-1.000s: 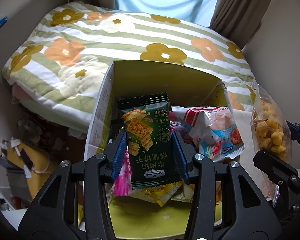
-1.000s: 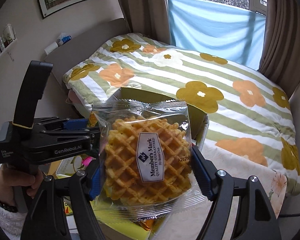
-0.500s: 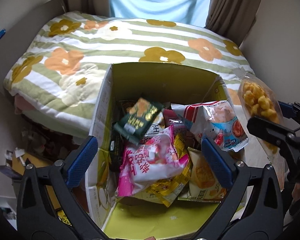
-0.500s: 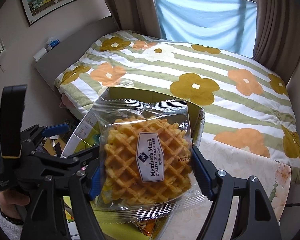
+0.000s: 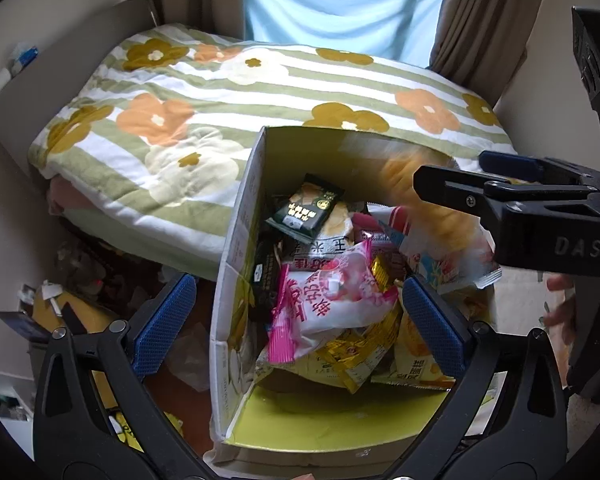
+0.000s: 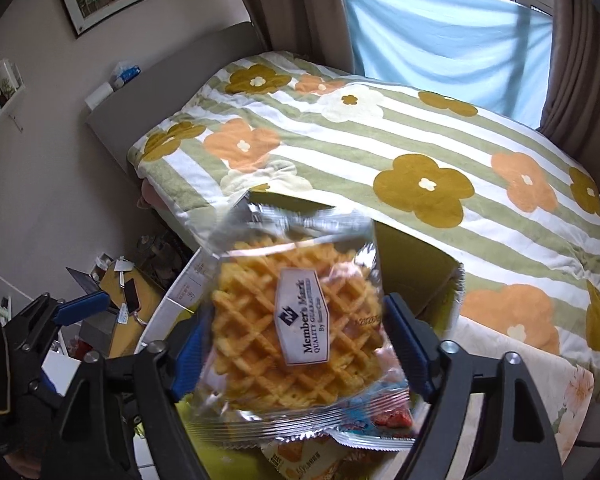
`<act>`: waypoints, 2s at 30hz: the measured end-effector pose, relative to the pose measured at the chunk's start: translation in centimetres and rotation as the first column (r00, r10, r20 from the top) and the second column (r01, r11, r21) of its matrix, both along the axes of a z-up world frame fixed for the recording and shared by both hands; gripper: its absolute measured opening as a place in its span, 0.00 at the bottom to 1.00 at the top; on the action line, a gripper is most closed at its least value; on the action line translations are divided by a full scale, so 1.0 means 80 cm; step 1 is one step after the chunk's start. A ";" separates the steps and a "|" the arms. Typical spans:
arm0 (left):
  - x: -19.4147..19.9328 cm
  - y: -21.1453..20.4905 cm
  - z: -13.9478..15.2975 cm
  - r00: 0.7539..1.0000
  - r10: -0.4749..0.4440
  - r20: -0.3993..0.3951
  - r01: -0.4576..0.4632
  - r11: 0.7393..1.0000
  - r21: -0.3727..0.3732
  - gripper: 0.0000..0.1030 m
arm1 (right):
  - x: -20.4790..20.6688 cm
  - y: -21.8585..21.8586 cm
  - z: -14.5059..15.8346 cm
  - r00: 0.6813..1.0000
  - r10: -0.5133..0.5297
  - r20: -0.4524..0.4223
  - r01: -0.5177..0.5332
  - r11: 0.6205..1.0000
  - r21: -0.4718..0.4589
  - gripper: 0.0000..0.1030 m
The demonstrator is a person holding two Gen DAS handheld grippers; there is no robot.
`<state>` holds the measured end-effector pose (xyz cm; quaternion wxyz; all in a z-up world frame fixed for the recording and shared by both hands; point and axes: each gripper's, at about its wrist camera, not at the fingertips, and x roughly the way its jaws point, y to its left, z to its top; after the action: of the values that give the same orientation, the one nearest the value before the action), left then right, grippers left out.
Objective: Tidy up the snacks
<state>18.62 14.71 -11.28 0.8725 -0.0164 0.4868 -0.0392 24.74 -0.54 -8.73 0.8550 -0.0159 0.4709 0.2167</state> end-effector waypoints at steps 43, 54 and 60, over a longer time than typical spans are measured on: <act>-0.173 -0.144 0.180 0.891 -0.185 0.414 0.196 0.980 0.017 1.00 | -0.278 -0.208 0.180 0.794 -0.459 0.400 0.488 0.872 0.031 0.99; -0.259 -0.150 0.200 0.839 -0.099 0.534 0.107 0.994 0.016 1.00 | -0.342 -0.225 0.174 0.733 -0.483 0.480 0.541 0.841 0.020 0.99; -0.273 -0.150 0.201 0.830 -0.079 0.552 0.080 0.997 0.023 1.00 | -0.350 -0.230 0.171 0.725 -0.495 0.478 0.555 0.831 0.018 0.99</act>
<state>-3.23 2.70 4.78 0.9733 0.0153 0.2149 -0.0789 -3.29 -18.93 4.92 0.9651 0.0127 0.2505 -0.0751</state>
